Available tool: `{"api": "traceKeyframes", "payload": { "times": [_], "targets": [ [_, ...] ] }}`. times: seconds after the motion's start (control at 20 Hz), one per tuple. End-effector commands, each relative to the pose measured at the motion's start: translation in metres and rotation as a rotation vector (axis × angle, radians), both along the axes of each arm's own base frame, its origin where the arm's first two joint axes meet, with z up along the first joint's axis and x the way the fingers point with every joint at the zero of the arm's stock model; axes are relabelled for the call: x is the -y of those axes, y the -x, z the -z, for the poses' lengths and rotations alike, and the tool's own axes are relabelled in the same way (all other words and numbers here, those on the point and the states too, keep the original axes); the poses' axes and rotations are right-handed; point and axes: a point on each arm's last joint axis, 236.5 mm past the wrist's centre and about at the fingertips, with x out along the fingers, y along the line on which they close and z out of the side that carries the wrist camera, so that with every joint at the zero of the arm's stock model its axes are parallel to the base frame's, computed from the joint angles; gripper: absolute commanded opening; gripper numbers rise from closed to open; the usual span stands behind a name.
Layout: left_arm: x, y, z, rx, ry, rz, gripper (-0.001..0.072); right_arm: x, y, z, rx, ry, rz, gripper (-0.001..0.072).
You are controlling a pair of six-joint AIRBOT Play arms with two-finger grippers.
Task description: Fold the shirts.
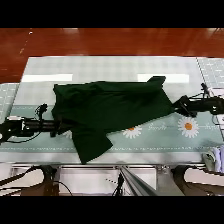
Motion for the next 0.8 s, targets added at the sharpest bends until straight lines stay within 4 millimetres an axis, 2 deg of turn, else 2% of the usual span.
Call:
{"api": "traceKeyframes", "payload": {
  "times": [0.0, 0.05, 0.1, 0.15, 0.2, 0.25, 0.35, 0.4, 0.5, 0.55, 0.6, 0.65, 0.7, 0.75],
  "targets": [
    [0.0, 0.0, 0.0, 0.001, 0.0, 0.001, 0.0032, -0.023, -0.001, 0.026, -0.06, 0.025, -0.021, 0.0487],
    [0.0, 0.0, 0.0, 0.001, 0.0, 0.001, 0.0032, -0.028, -0.002, 0.029, -0.062, 0.028, -0.031, 0.0461],
    [0.0, 0.0, 0.0, 0.001, 0.0, 0.001, 0.0031, -0.032, -0.003, 0.029, -0.056, 0.036, -0.044, 0.0301],
    [0.0, -0.001, 0.0, 0.003, 0.0, 0.0, 0.0031, -0.036, -0.006, 0.028, -0.047, 0.035, -0.049, 0.0105],
    [-0.001, -0.003, -0.002, 0.009, -0.001, 0.002, 0.0031, -0.04, -0.01, 0.021, -0.034, 0.013, -0.057, 0.0023],
    [-0.001, -0.007, -0.007, 0.022, 0.005, 0.01, 0.0031, -0.046, -0.015, 0.008, 0.005, -0.014, -0.098, 0.0023],
    [0.0, -0.027, -0.035, 0.095, 0.041, 0.027, 0.003, -0.054, -0.032, -0.038, 0.125, -0.048, -0.186, 0.0023],
    [0.002, -0.046, -0.067, 0.175, 0.09, 0.021, 0.003, -0.058, -0.044, -0.075, 0.217, -0.055, -0.224, 0.0022],
    [0.005, -0.095, -0.162, 0.434, 0.198, -0.056, 0.003, -0.07, -0.071, -0.168, 0.462, -0.072, -0.258, 0.0023],
    [0.002, -0.115, -0.225, 0.609, 0.232, -0.095, 0.003, -0.076, -0.081, -0.23, 0.623, -0.077, -0.255, 0.0023],
    [0.0, -0.123, -0.285, 0.773, 0.233, -0.11, 0.003, -0.08, -0.085, -0.295, 0.794, -0.057, -0.25, 0.0022],
    [0.0, -0.119, -0.349, 0.951, 0.191, -0.093, 0.0029, -0.082, -0.081, -0.354, 0.948, -0.009, -0.242, 0.0022],
    [0.003, -0.107, -0.406, 1.117, 0.13, -0.065, 0.0029, -0.079, -0.072, -0.409, 1.094, 0.073, -0.227, 0.0022],
    [0.008, -0.087, -0.469, 1.298, 0.063, -0.049, 0.0029, -0.077, -0.055, -0.466, 1.241, 0.167, -0.206, 0.0022]
  ]
}}
